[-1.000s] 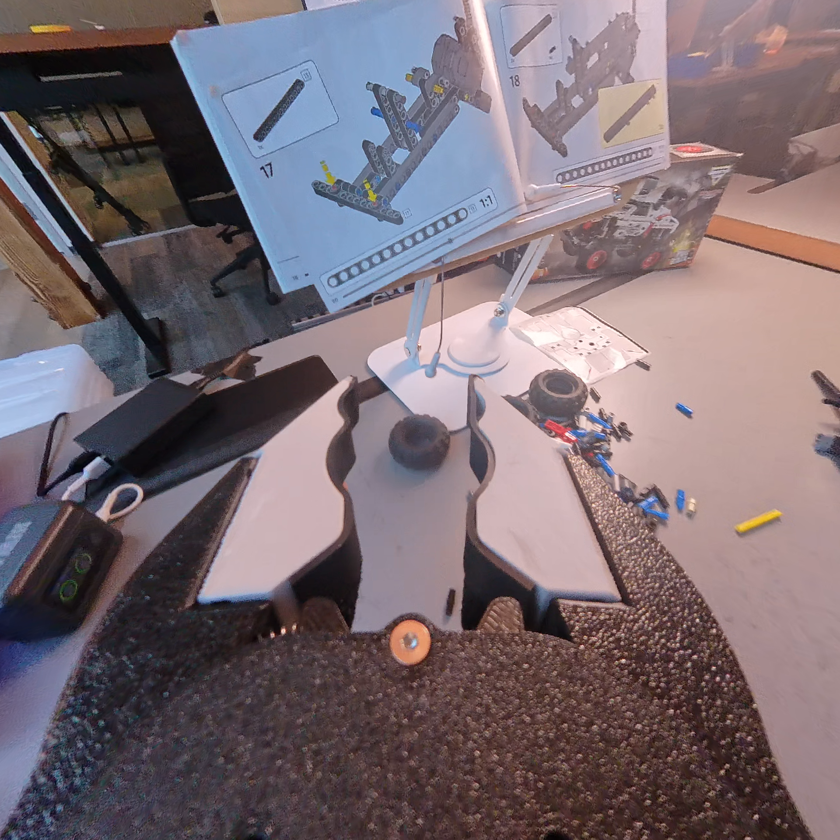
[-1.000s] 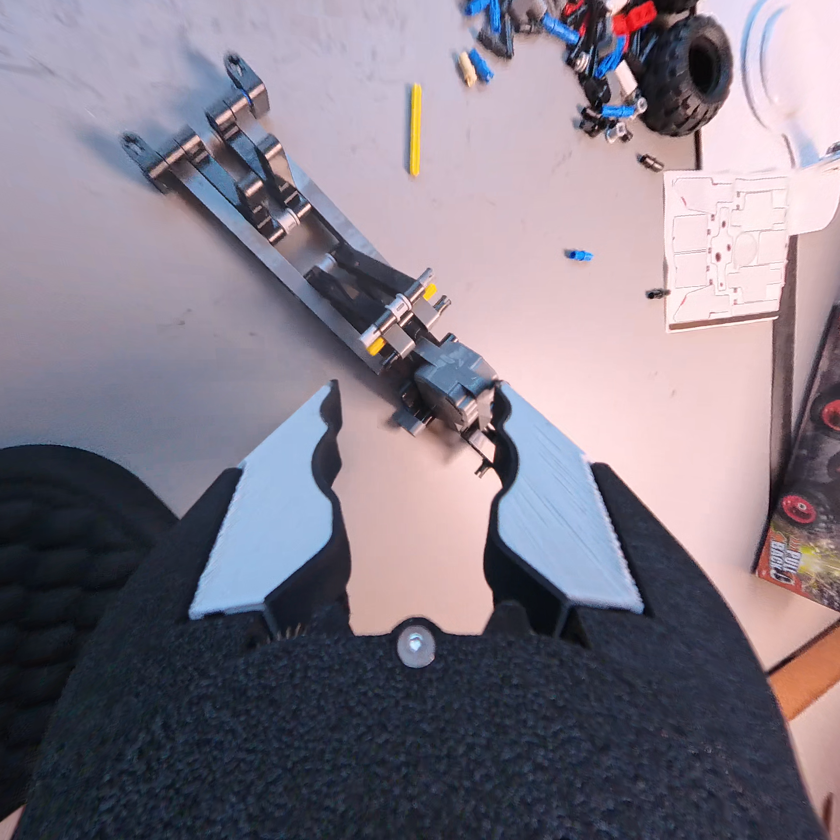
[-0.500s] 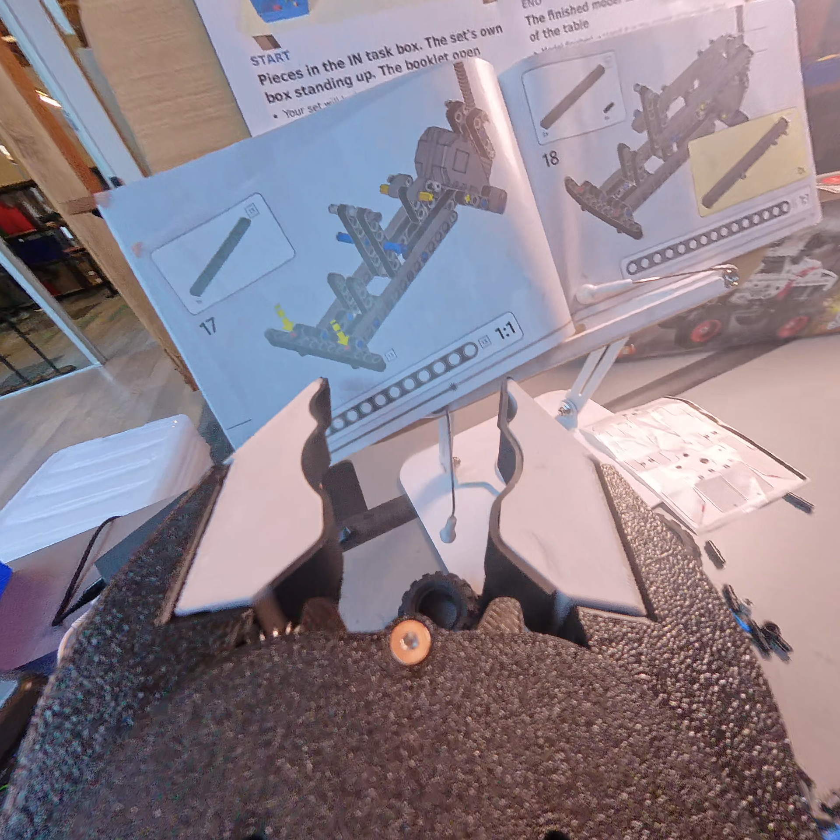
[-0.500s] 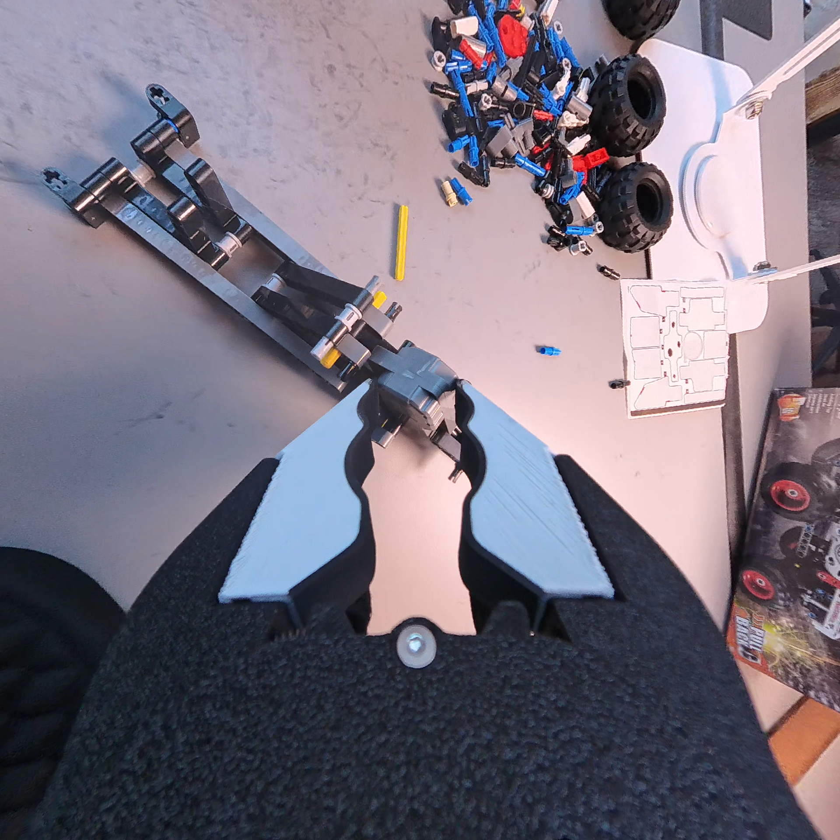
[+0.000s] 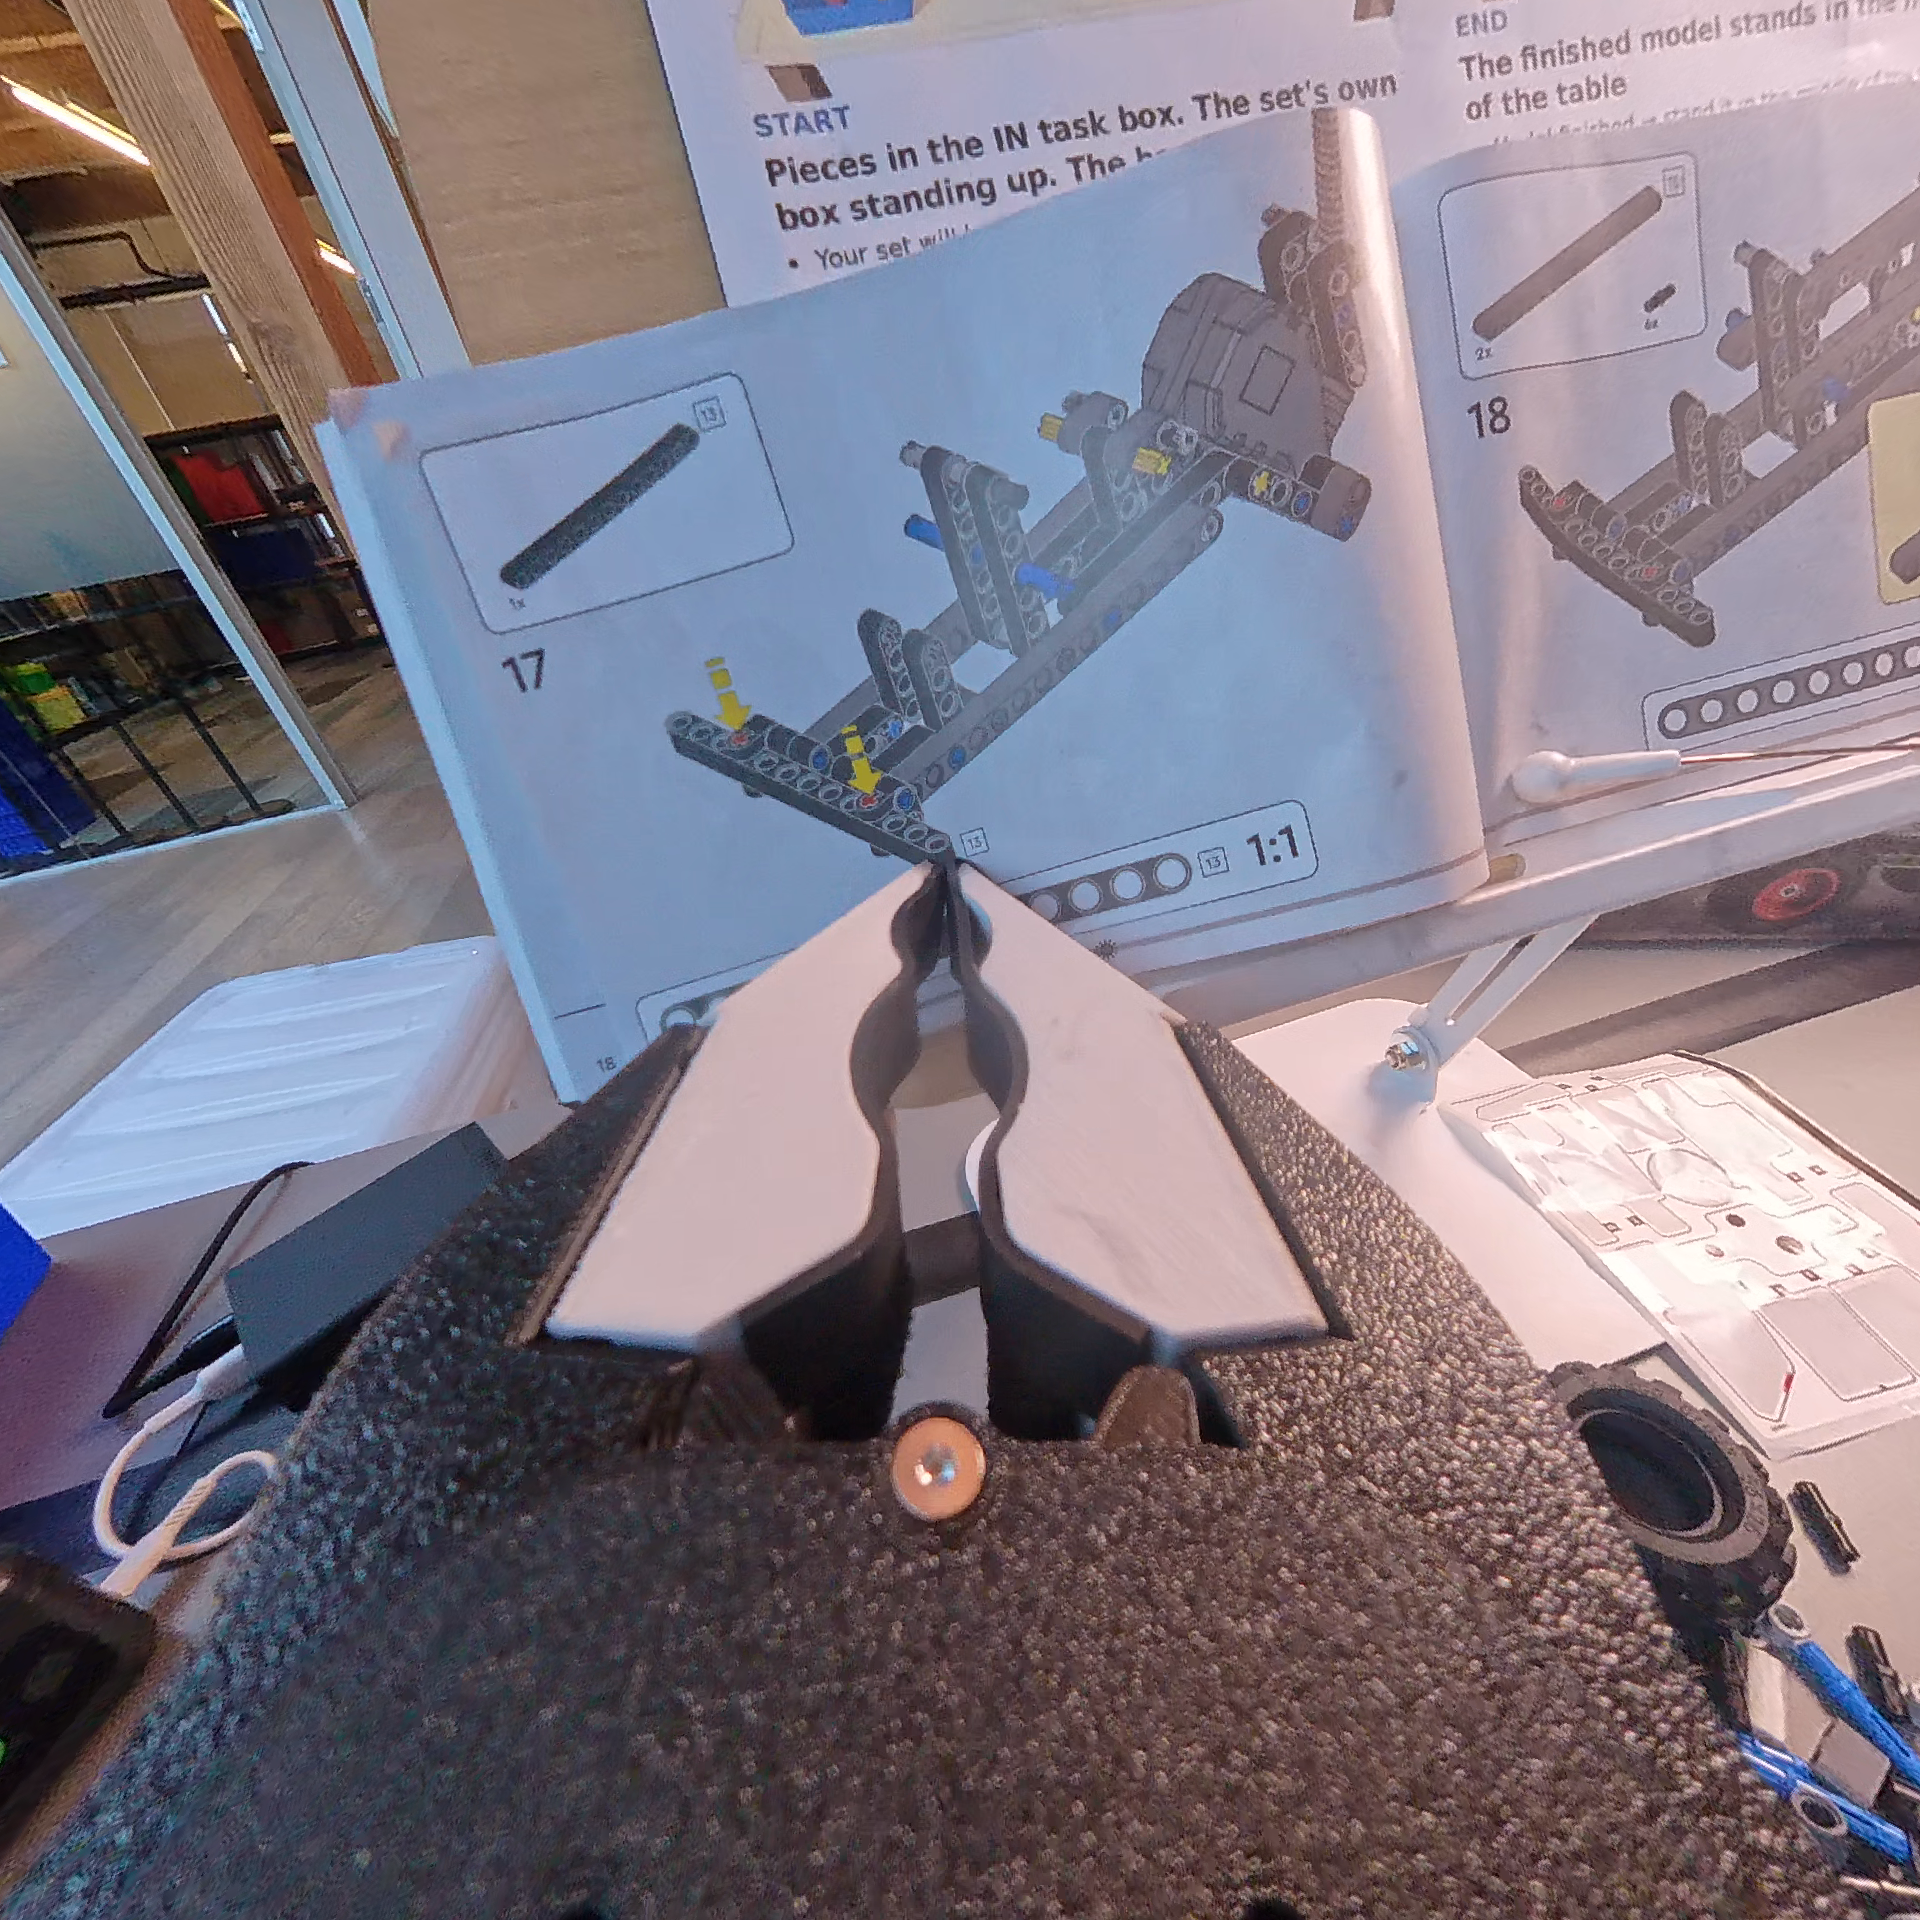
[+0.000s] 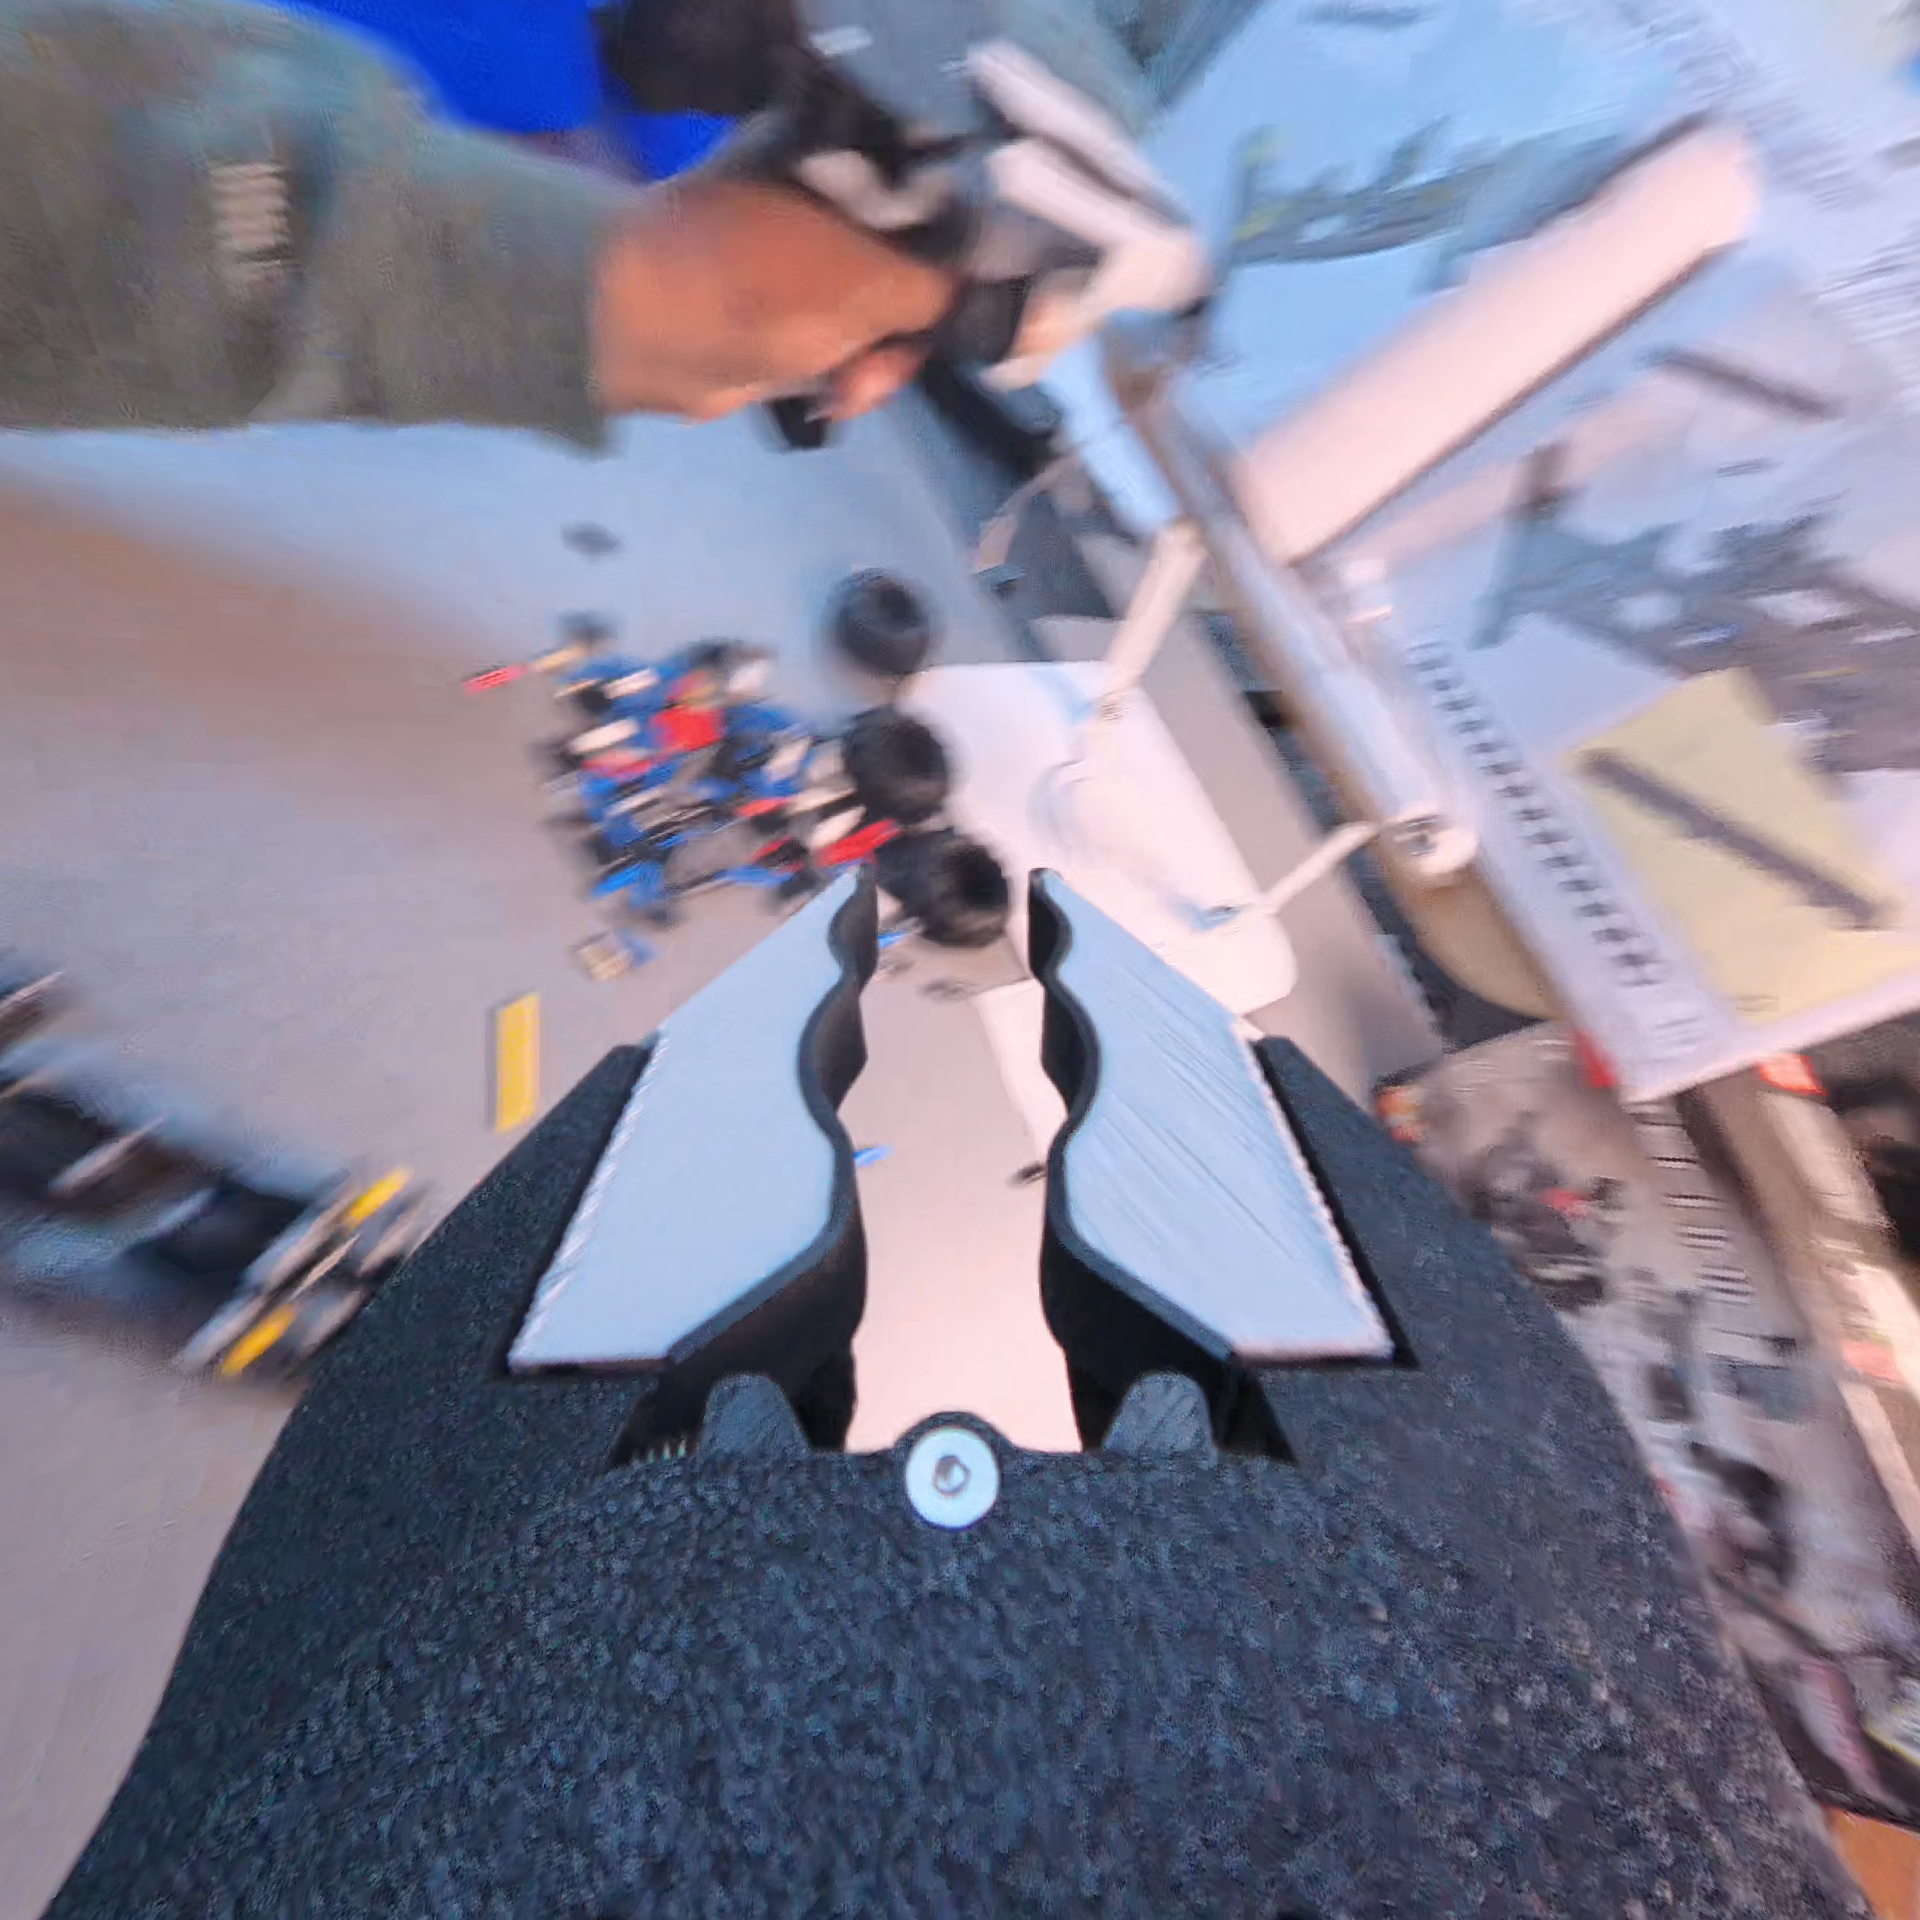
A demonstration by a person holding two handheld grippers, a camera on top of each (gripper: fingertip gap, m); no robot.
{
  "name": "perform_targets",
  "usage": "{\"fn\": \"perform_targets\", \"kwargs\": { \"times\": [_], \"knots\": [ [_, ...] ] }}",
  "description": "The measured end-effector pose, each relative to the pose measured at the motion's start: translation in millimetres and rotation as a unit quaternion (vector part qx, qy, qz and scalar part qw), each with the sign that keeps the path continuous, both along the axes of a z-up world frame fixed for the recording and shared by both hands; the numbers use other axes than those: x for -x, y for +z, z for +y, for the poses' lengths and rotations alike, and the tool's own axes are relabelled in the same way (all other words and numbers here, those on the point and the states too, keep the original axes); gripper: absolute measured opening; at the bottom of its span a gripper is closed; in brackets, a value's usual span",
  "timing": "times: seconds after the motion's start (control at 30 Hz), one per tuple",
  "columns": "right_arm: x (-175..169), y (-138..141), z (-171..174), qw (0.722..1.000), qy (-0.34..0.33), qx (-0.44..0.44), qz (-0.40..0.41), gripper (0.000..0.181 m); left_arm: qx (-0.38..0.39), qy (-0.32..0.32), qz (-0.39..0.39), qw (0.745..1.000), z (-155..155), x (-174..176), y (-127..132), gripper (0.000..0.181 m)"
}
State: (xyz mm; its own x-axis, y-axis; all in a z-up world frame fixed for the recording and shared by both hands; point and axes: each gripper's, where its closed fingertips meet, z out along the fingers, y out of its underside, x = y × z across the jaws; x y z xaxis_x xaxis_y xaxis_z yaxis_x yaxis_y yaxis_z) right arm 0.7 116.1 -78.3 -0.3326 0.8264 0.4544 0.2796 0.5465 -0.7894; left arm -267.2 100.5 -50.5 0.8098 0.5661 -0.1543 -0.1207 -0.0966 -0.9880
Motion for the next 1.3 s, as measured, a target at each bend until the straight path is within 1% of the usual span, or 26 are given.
{"fn": "perform_targets", "kwargs": {
  "times": [0.1,0.17,0.2,0.27,0.3,0.33,0.4,0.43,0.47,0.53,0.63,0.7,0.8,0.87,0.97,1.03,1.07,1.13,1.2,1.3],
  "knots": [
    [68.5,35.2,35.5,0.995,-0.069,-0.008,0.078,0.020,-0.005,-0.005,-0.003,1.000,3.2,-2.8,4.8,0.000],
    [110.0,45.2,58.9,0.990,-0.105,-0.032,0.093,0.024,-0.004,-0.006,-0.005,1.000,4.0,-5.0,6.1,0.000],
    [127.1,44.4,68.8,0.988,-0.116,-0.054,0.087,0.027,-0.002,-0.008,-0.004,1.000,4.4,-6.2,6.3,0.000],
    [152.5,33.6,83.4,0.986,-0.127,-0.094,0.057,0.027,0.006,-0.017,-0.003,1.000,5.6,-8.7,5.5,0.005],
    [160.2,24.3,84.7,0.987,-0.120,-0.100,0.035,0.024,0.009,-0.020,0.000,1.000,6.0,-9.5,5.7,0.006],
    [164.3,15.8,85.2,0.988,-0.113,-0.108,0.016,0.015,0.012,-0.024,0.004,1.000,6.3,-10.4,5.8,0.007],
    [166.0,16.2,87.1,0.984,-0.109,-0.140,0.021,0.009,0.009,-0.030,0.007,0.999,6.5,-12.2,7.9,0.008],
    [166.1,17.7,87.6,0.984,-0.112,-0.136,0.025,0.006,0.006,-0.032,0.006,0.999,6.8,-12.5,9.1,0.008],
    [166.1,22.8,90.0,0.983,-0.120,-0.131,0.042,0.001,0.003,-0.033,0.005,0.999,7.5,-12.4,9.9,0.008],
    [162.8,36.6,99.0,0.978,-0.145,-0.119,0.089,0.000,-0.001,-0.036,-0.001,0.999,10.2,-13.0,11.0,0.009],
    [149.0,52.4,117.8,0.969,-0.187,-0.044,0.153,0.001,-0.009,-0.042,-0.001,0.999,12.8,-17.2,14.7,0.016],
    [133.7,56.2,137.2,0.956,-0.225,0.015,0.188,0.003,-0.009,-0.053,-0.003,0.999,15.7,-22.2,15.7,0.023],
    [110.7,45.6,160.5,0.936,-0.264,0.100,0.211,0.006,-0.009,-0.070,-0.002,0.998,21.2,-30.2,16.9,0.029],
    [99.4,34.4,165.4,0.928,-0.270,0.143,0.212,0.009,-0.009,-0.077,-0.002,0.997,26.6,-34.6,16.6,0.031],
    [83.6,22.7,168.9,0.920,-0.280,0.187,0.201,0.020,-0.013,-0.089,-0.001,0.996,35.1,-42.4,18.1,0.032],
    [70.4,24.0,172.4,0.911,-0.298,0.195,0.207,0.032,-0.016,-0.097,-0.001,0.995,40.5,-48.5,19.4,0.033],
    [64.2,28.5,172.4,0.907,-0.305,0.193,0.217,0.038,-0.018,-0.102,0.000,0.995,43.3,-52.0,20.4,0.033],
    [58.3,44.7,161.9,0.907,-0.297,0.173,0.243,0.040,-0.022,-0.112,0.001,0.993,49.4,-59.4,22.2,0.033],
    [65.2,56.8,139.2,0.920,-0.262,0.163,0.243,0.040,-0.027,-0.122,0.001,0.992,55.4,-66.8,24.0,0.033],
    [85.2,71.0,105.4,0.937,-0.203,0.162,0.235,0.042,-0.032,-0.143,-0.003,0.989,63.9,-80.5,26.9,0.032]
  ]
}}
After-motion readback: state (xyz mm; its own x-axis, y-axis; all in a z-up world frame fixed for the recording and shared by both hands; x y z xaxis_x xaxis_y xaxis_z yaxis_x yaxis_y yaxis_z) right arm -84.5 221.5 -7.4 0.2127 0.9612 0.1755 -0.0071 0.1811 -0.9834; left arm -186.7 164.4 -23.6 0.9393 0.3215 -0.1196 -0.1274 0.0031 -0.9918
